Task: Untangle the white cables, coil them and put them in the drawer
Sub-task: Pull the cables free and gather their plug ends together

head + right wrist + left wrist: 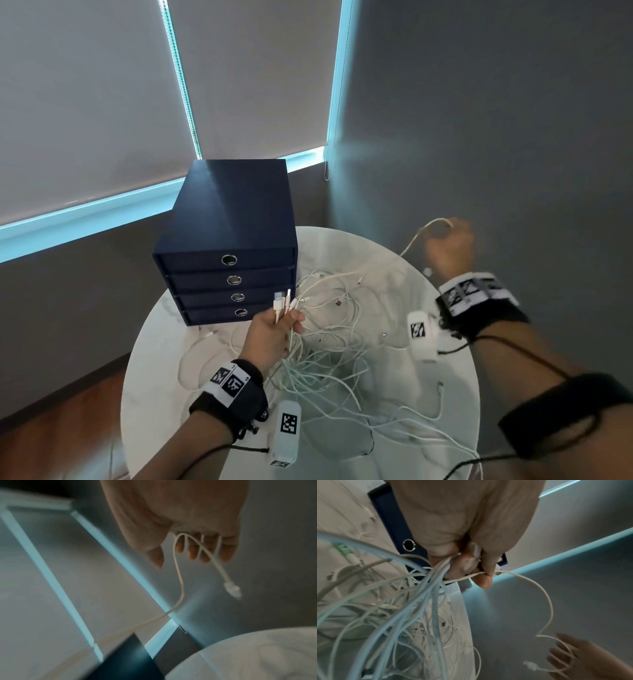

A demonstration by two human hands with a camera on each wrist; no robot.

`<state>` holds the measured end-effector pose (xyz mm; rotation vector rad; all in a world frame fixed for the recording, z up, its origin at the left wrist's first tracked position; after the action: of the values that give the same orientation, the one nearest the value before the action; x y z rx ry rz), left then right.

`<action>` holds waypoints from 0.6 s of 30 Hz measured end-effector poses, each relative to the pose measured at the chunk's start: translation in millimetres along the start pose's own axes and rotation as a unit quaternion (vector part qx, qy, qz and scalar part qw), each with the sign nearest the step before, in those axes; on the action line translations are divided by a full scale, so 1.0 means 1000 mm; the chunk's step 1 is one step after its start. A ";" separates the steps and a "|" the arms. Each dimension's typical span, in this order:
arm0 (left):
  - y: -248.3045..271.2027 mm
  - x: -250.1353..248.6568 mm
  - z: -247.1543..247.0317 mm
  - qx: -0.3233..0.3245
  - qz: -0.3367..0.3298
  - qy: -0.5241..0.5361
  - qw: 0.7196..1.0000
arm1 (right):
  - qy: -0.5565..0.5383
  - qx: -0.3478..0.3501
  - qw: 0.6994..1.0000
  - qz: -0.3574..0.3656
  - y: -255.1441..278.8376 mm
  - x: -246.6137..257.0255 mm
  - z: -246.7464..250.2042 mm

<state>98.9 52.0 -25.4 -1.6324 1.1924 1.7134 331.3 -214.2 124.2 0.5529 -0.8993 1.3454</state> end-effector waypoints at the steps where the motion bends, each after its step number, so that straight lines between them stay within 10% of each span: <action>1: -0.001 -0.005 -0.005 0.006 -0.010 -0.009 1.000 | 0.094 0.033 0.994 0.050 0.019 0.005 -0.014; 5: -0.001 -0.027 -0.025 0.038 -0.051 -0.027 0.998 | 0.136 0.249 0.916 0.283 0.108 0.041 -0.070; 9: -0.001 -0.042 -0.032 0.039 -0.073 -0.016 0.996 | 0.047 0.432 0.862 0.261 0.158 0.050 -0.098; 18: 0.005 -0.024 -0.030 0.052 -0.038 0.018 0.998 | -0.152 0.280 0.930 0.182 0.107 0.098 -0.068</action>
<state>114.6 29.9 1.6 -1.6311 1.1984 1.5558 241.4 -84.4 148.9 1.0969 -0.8900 1.9102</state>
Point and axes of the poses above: each hand's wrist, its own y-axis away from the middle knuckle, its own z-axis out of the back of the hand, x = y × z, the point moved 8 cm from there along -y, towards the middle knuckle, and after that the axes turned 2 degrees about y, right-handed, at the moved point
